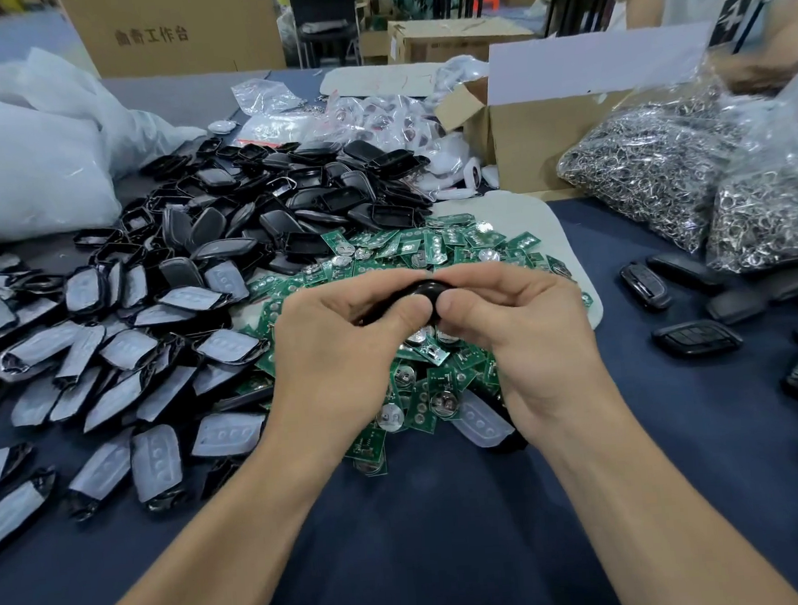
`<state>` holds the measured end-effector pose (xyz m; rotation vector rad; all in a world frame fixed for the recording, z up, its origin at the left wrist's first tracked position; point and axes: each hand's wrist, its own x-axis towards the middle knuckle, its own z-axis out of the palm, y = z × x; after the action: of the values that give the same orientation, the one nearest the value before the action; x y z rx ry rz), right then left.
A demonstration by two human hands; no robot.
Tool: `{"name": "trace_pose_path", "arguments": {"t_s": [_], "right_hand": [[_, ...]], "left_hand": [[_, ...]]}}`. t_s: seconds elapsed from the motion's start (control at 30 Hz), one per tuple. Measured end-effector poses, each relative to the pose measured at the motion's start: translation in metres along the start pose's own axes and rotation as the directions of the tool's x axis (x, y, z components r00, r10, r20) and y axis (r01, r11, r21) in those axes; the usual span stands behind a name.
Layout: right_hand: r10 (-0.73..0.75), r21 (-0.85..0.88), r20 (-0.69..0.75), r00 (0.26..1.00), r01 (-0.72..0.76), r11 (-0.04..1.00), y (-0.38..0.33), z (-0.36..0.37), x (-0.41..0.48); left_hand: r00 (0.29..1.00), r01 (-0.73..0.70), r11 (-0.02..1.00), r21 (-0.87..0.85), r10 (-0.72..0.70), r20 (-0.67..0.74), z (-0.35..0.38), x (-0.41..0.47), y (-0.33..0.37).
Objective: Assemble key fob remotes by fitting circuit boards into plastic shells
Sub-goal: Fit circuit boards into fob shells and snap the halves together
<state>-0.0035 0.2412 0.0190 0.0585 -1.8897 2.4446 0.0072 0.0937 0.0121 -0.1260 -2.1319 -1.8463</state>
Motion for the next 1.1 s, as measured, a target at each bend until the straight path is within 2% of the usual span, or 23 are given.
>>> {"name": "trace_pose_path", "arguments": {"t_s": [0.1, 0.2, 0.4, 0.57, 0.7, 0.77, 0.83, 0.9, 1.0, 1.1], "right_hand": [[-0.005, -0.058, 0.033, 0.999, 0.007, 0.998, 0.000, -0.001, 0.000], [-0.050, -0.105, 0.070, 0.996, 0.057, 0.993, -0.001, 0.000, -0.001], [-0.084, -0.046, 0.068, 0.994, 0.087, 0.995, 0.002, -0.001, -0.001], [-0.096, -0.036, 0.039, 0.995, 0.097, 0.995, 0.006, 0.001, -0.002], [-0.014, -0.002, 0.002, 1.000, 0.014, 1.000, 0.005, 0.002, 0.000], [0.074, 0.088, -0.037, 0.997, -0.070, 0.994, 0.005, 0.001, 0.002], [0.126, 0.151, -0.051, 0.991, -0.118, 0.982, 0.004, -0.001, 0.004], [0.085, 0.054, -0.035, 0.996, -0.083, 0.995, 0.004, -0.003, 0.004], [-0.078, -0.186, 0.023, 0.997, 0.081, 0.979, 0.004, -0.002, 0.003], [-0.137, -0.171, 0.016, 0.990, 0.138, 0.976, 0.004, -0.003, 0.002]], "left_hand": [[1.000, 0.023, 0.996, -0.089, -0.023, -0.005, 0.001, -0.001, -0.002], [1.000, -0.019, 0.999, -0.035, 0.019, 0.000, -0.001, -0.001, -0.002], [0.997, -0.071, 0.997, 0.030, 0.072, -0.040, -0.002, -0.004, 0.000], [0.999, -0.041, 0.999, 0.016, 0.041, -0.024, -0.003, -0.002, 0.002], [0.999, 0.041, 0.999, -0.032, -0.040, 0.036, -0.004, 0.002, -0.001], [0.993, 0.113, 0.990, -0.086, -0.111, 0.034, -0.005, 0.004, -0.003], [0.992, 0.124, 0.989, -0.079, -0.122, 0.027, -0.006, 0.005, -0.003], [0.996, 0.092, 0.995, -0.045, -0.091, 0.022, -0.007, 0.006, -0.003], [0.999, 0.017, 0.999, 0.051, -0.019, 0.026, -0.008, 0.007, -0.002], [0.999, -0.042, 0.998, 0.046, 0.042, 0.021, -0.008, 0.005, -0.001]]}}
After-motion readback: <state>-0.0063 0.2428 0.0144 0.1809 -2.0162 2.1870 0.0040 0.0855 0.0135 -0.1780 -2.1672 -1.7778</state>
